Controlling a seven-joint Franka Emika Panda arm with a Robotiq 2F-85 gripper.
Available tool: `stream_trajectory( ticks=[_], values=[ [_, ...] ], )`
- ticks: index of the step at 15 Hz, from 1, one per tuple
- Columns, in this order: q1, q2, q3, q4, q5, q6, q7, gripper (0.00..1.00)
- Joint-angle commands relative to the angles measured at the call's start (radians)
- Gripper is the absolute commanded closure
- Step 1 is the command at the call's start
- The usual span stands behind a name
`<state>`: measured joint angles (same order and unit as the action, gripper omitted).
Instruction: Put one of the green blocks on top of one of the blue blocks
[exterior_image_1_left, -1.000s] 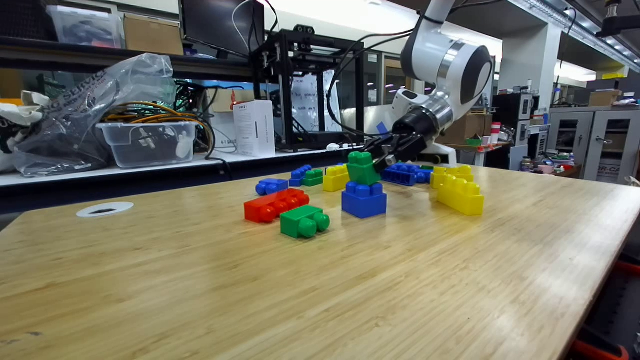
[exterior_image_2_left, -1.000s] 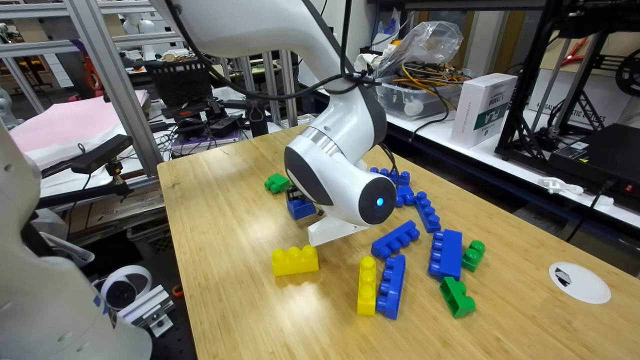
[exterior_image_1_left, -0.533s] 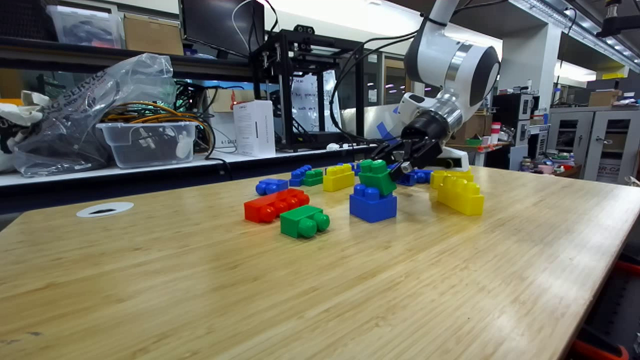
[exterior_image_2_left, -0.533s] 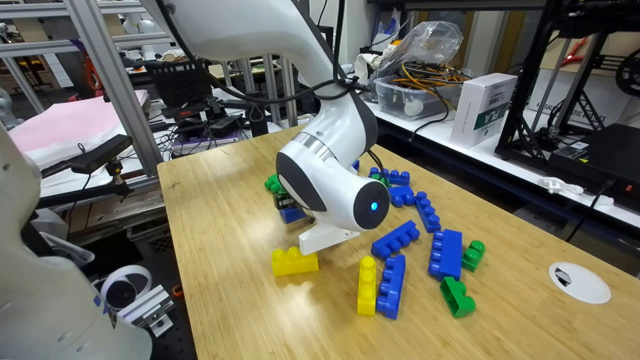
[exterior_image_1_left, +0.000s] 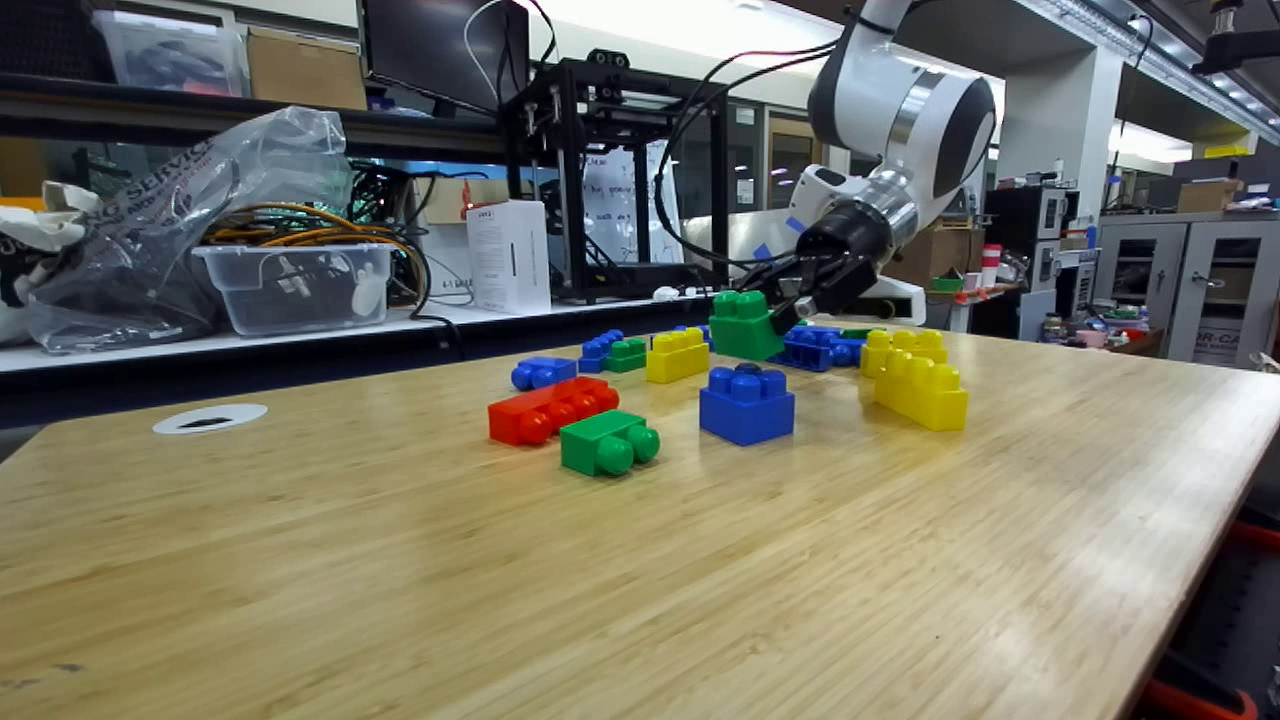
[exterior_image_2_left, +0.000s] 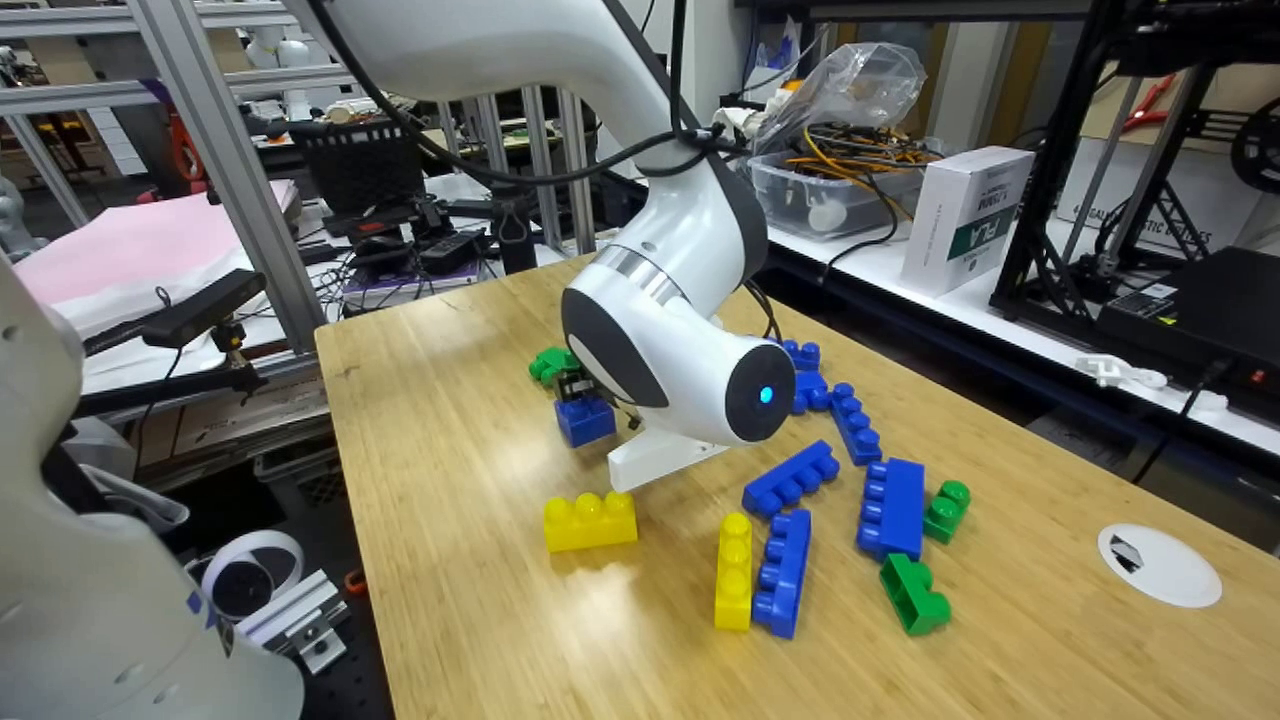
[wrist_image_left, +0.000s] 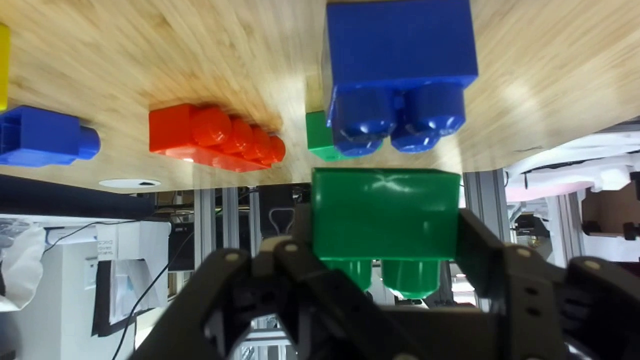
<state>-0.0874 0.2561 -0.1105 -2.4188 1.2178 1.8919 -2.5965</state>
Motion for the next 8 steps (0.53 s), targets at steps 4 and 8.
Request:
stream_trajectory(
  ticks=[4, 8],
  values=[
    [-0.026, 0.016, -0.004, 0.012, -0.014, -0.048, -0.012, 0.56],
    [-0.027, 0.061, -0.002, 0.026, -0.014, -0.052, -0.012, 0.56]
  ],
)
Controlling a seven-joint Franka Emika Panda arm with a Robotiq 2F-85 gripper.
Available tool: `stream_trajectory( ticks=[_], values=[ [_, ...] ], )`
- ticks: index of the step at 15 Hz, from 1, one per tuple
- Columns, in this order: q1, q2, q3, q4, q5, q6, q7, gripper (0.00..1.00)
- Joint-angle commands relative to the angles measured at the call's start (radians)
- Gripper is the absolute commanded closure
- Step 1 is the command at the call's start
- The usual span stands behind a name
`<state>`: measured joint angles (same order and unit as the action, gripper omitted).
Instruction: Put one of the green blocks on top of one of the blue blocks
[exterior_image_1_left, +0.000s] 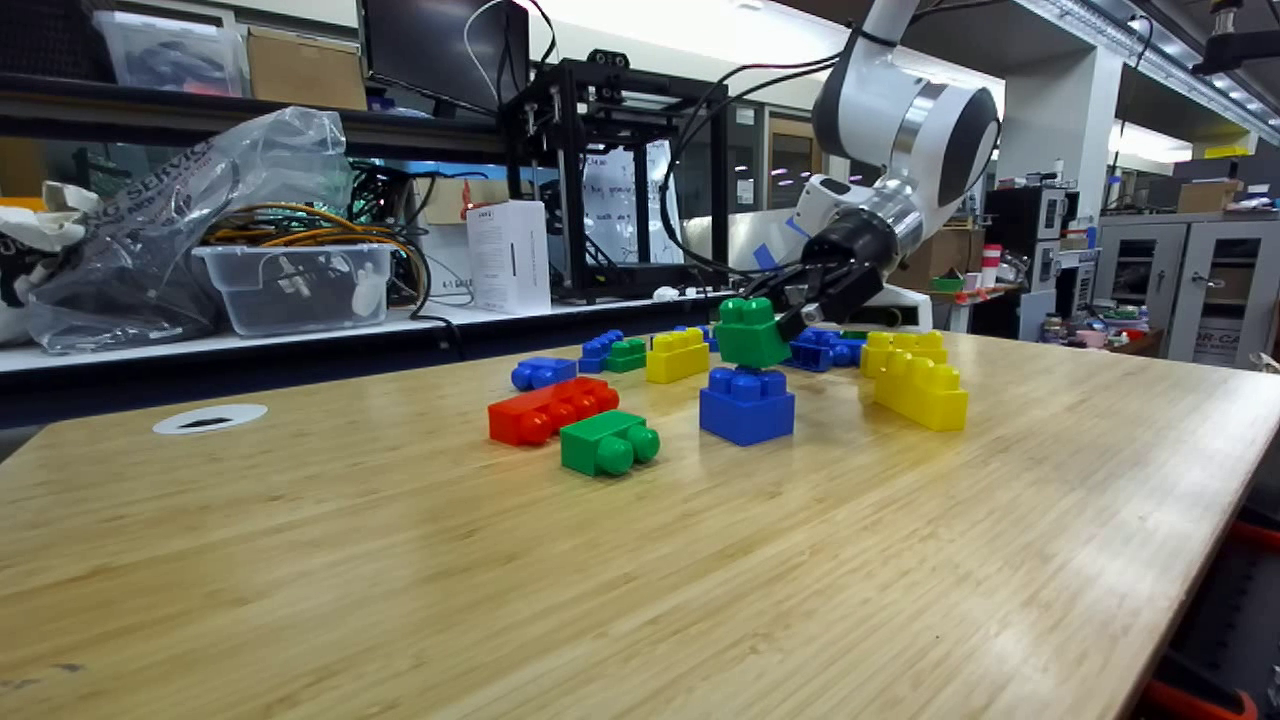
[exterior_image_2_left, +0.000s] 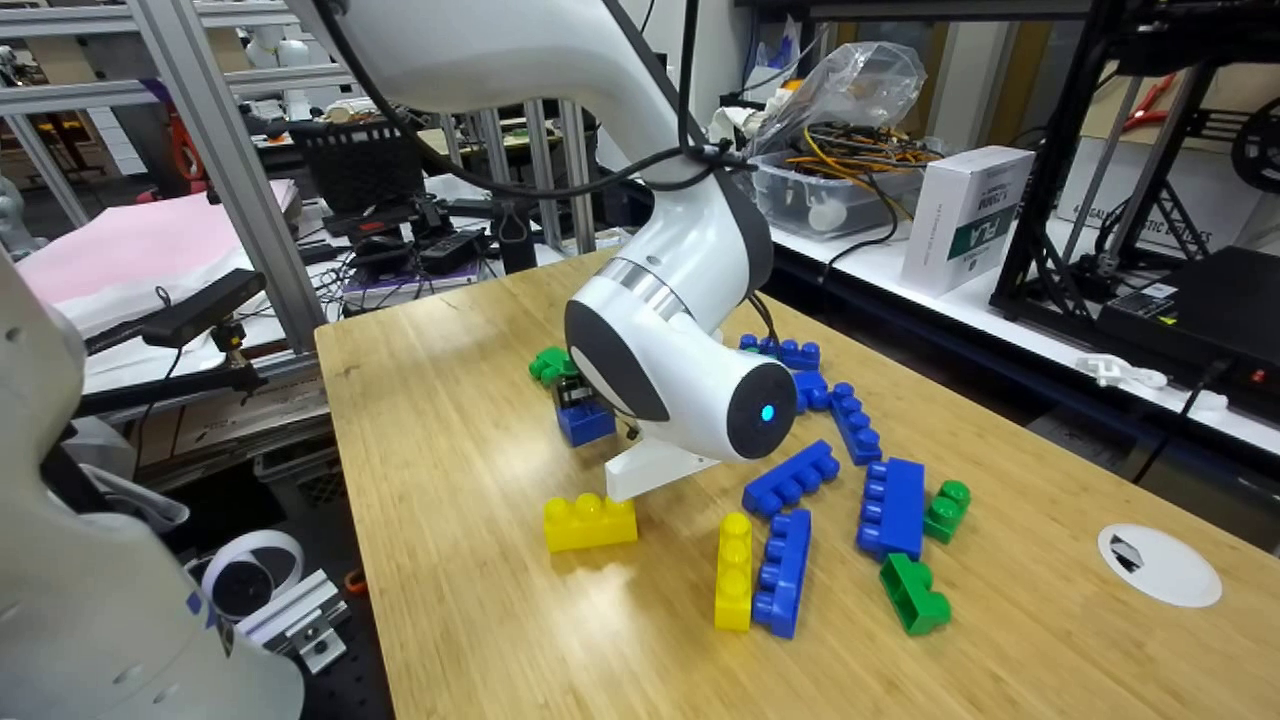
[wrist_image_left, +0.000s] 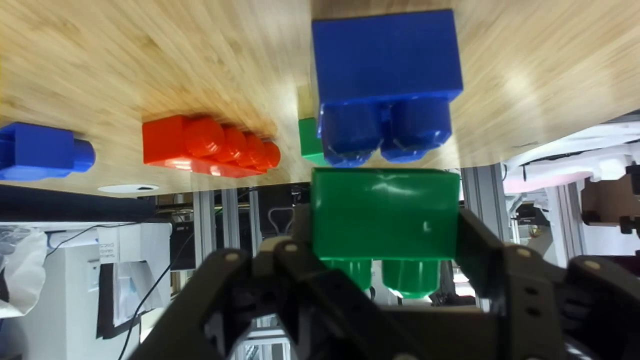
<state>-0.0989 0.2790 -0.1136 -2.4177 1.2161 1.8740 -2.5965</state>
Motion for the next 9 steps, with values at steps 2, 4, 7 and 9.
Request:
stream_trajectory(
  ticks=[2, 4, 7, 9],
  values=[
    [-0.016, 0.057, 0.002, 0.029, -0.011, -0.033, -0.012, 0.56],
    [-0.016, 0.072, 0.003, 0.035, -0.010, -0.033, -0.012, 0.56],
    [-0.018, 0.086, 0.004, 0.048, -0.004, -0.044, -0.012, 0.56],
    [-0.019, 0.096, 0.005, 0.064, -0.001, -0.054, -0.012, 0.56]
  ],
)
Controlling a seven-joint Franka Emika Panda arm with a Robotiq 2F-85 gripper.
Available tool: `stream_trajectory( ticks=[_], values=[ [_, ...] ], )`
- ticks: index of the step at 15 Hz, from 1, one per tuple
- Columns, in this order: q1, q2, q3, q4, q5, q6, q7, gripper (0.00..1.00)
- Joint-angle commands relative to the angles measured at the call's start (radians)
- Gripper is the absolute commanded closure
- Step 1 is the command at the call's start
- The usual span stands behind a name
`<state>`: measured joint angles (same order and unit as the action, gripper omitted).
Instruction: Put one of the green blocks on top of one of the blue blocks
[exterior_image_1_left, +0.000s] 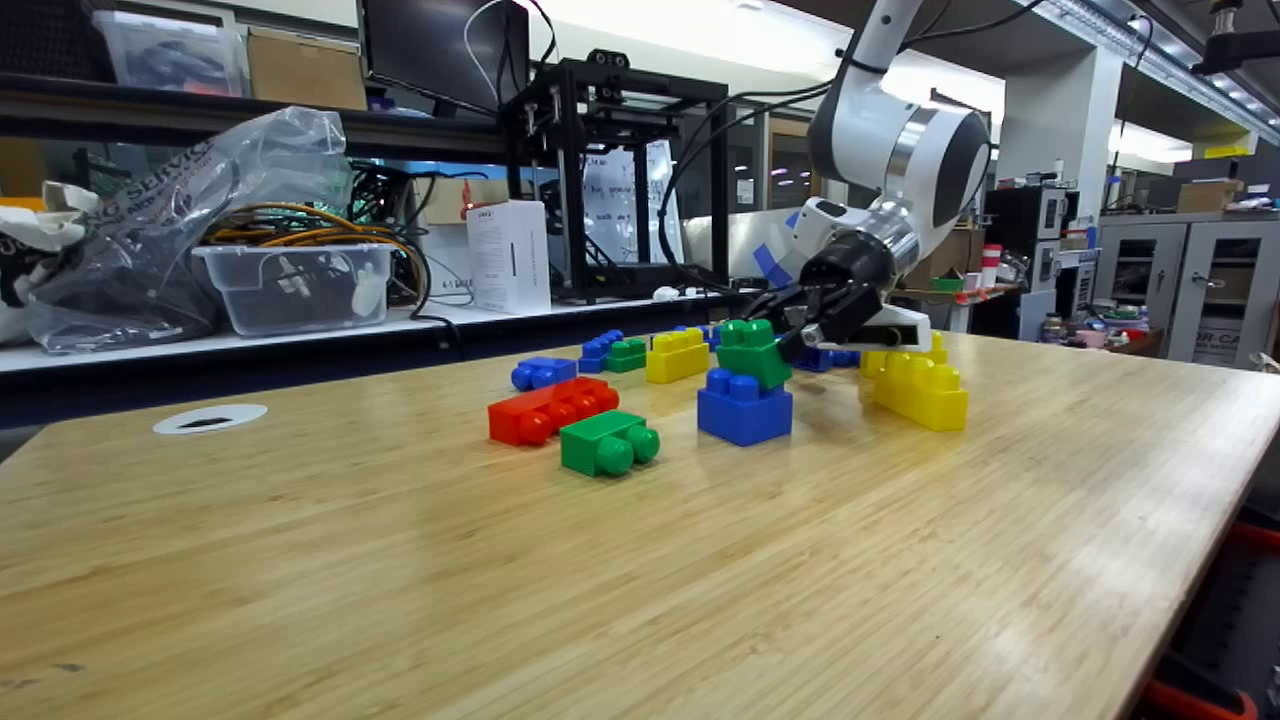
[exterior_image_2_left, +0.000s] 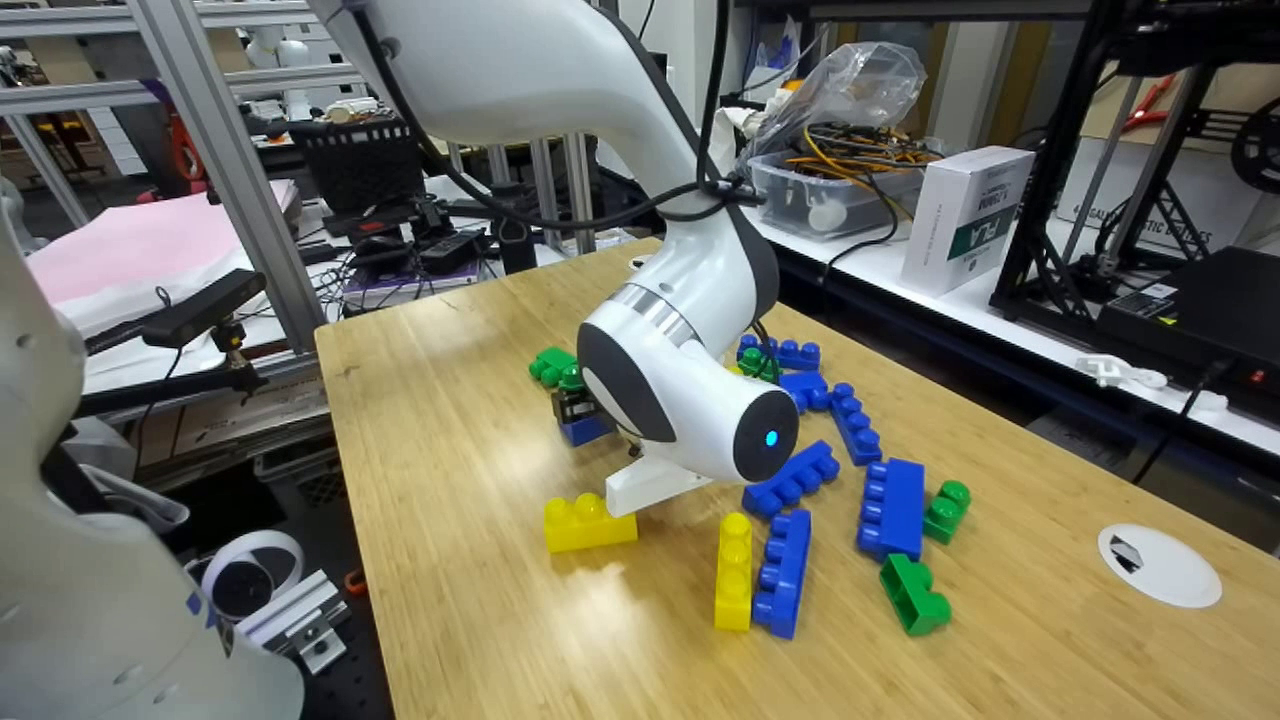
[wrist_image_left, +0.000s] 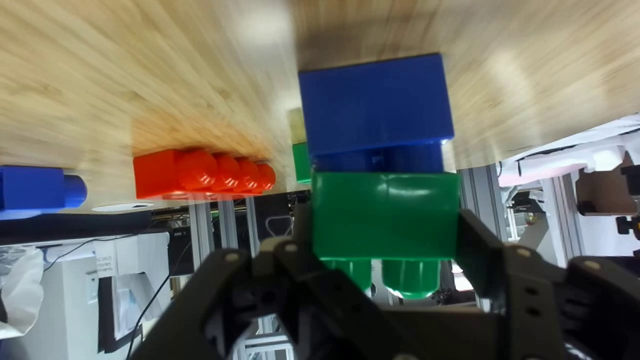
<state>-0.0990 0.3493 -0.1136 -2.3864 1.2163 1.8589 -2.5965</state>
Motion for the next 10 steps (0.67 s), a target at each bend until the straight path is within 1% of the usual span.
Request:
stream_trajectory(
  ticks=[1, 2, 7, 10],
  values=[
    [-0.020, 0.032, 0.006, 0.041, 0.001, -0.041, -0.012, 0.56],
    [-0.059, 0.039, 0.044, 0.049, -0.003, -0.033, -0.012, 0.56],
    [-0.124, 0.070, 0.096, 0.077, -0.011, -0.027, -0.012, 0.56],
    [-0.178, 0.090, 0.146, 0.106, -0.044, -0.016, -0.012, 0.56]
  ],
)
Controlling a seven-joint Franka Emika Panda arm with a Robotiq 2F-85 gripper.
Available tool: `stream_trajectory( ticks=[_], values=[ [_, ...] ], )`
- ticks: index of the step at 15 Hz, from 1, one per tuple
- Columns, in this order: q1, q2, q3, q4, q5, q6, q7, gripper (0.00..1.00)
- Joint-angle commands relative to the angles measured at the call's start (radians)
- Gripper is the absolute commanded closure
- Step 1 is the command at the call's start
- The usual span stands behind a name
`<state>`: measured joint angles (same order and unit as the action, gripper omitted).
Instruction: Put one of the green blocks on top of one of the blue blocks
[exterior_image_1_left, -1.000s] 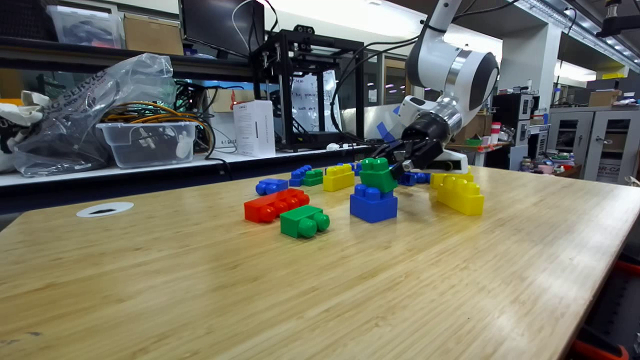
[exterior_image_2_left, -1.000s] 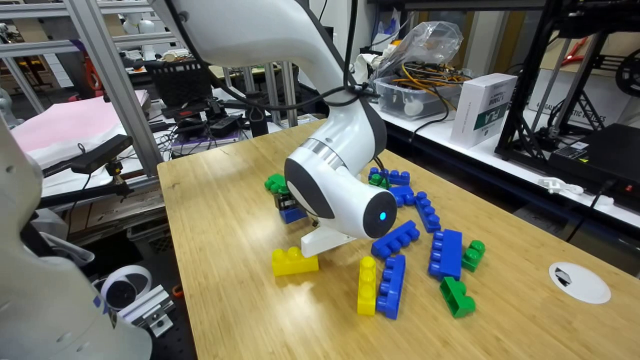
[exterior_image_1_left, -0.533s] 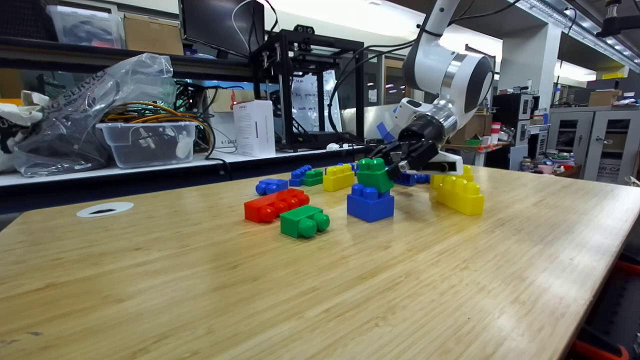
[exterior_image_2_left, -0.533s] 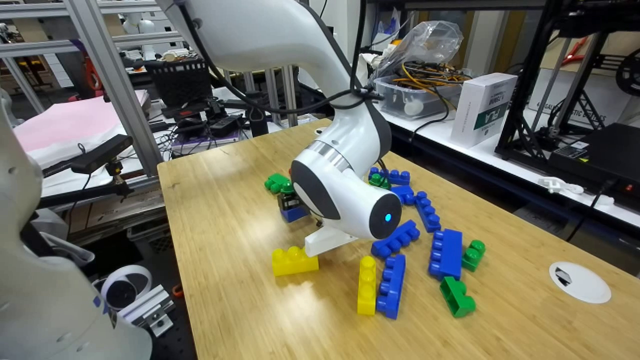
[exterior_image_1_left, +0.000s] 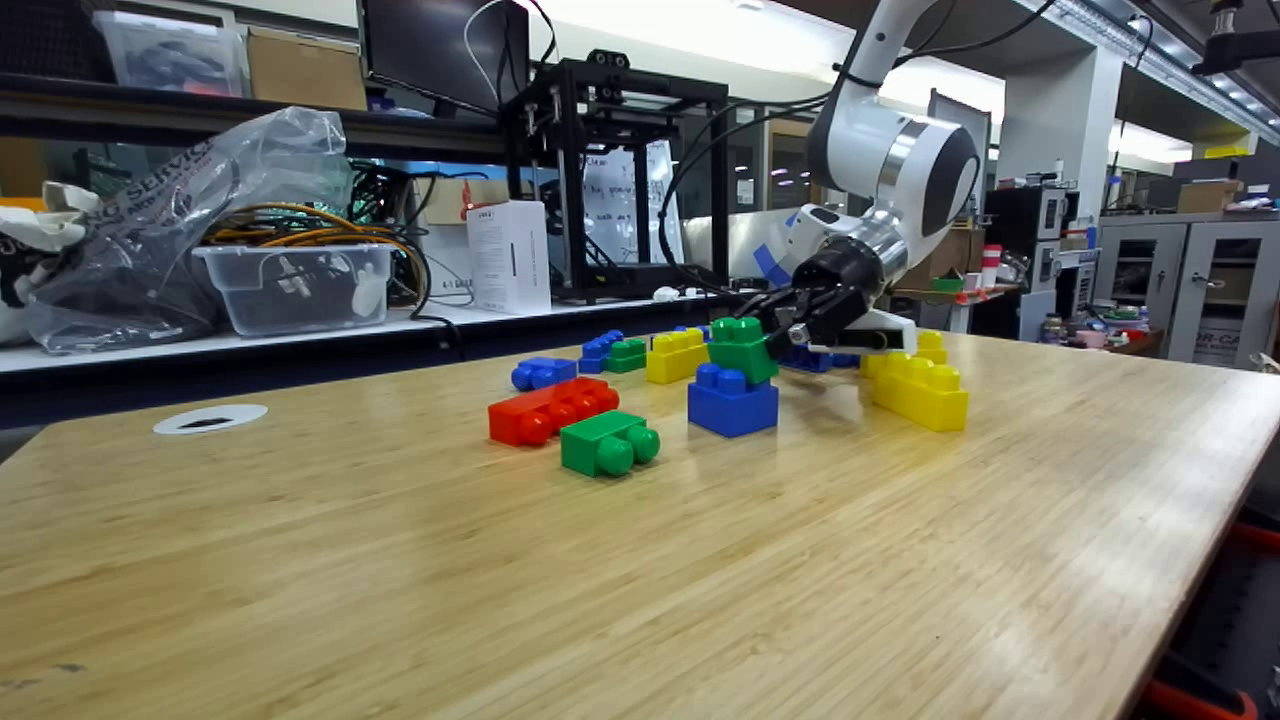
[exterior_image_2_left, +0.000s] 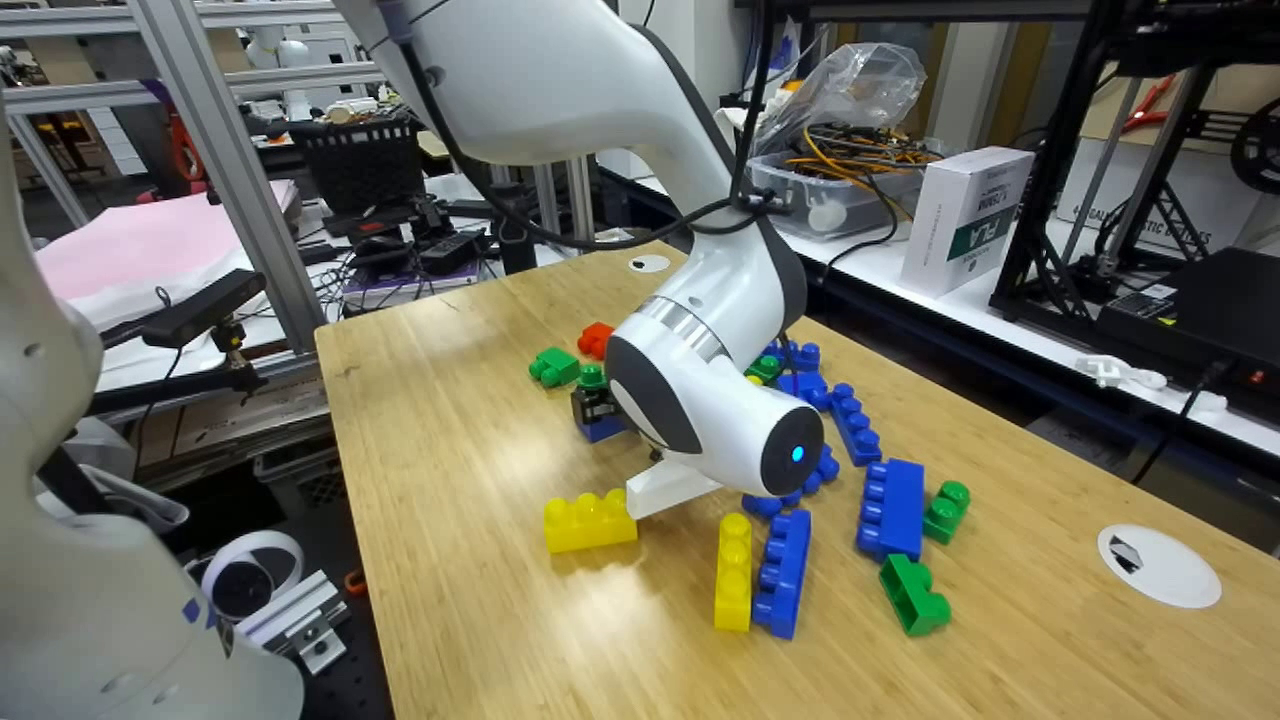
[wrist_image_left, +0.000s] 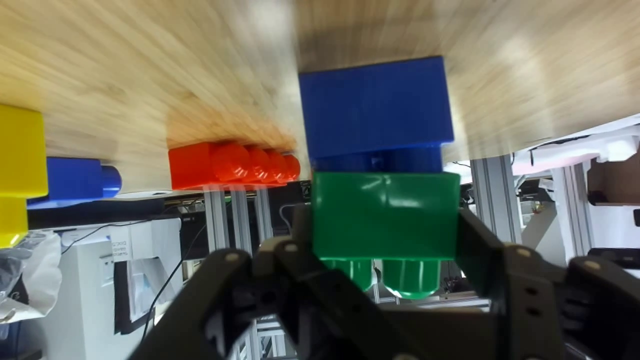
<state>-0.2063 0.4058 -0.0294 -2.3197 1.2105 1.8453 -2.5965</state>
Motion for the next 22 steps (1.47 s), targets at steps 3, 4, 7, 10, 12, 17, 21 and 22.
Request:
stream_trajectory(
  ticks=[3, 4, 7, 10, 12, 17, 21, 22],
  values=[
    [-0.133, 0.062, 0.117, 0.074, -0.075, -0.006, -0.012, 0.56],
    [-0.159, 0.072, 0.143, 0.086, -0.091, -0.002, -0.012, 0.56],
    [-0.226, 0.098, 0.207, 0.106, -0.139, 0.011, -0.012, 0.56],
    [-0.282, 0.110, 0.263, 0.102, -0.185, 0.041, -0.011, 0.02],
    [-0.306, 0.116, 0.285, 0.091, -0.214, 0.067, -0.011, 0.00],
    [-0.316, 0.103, 0.306, 0.052, -0.244, 0.133, -0.008, 0.00],
    [-0.273, 0.012, 0.289, -0.028, -0.194, 0.232, -0.005, 0.00],
    [-0.268, -0.025, 0.294, -0.051, -0.187, 0.260, -0.008, 0.00]
  ],
)
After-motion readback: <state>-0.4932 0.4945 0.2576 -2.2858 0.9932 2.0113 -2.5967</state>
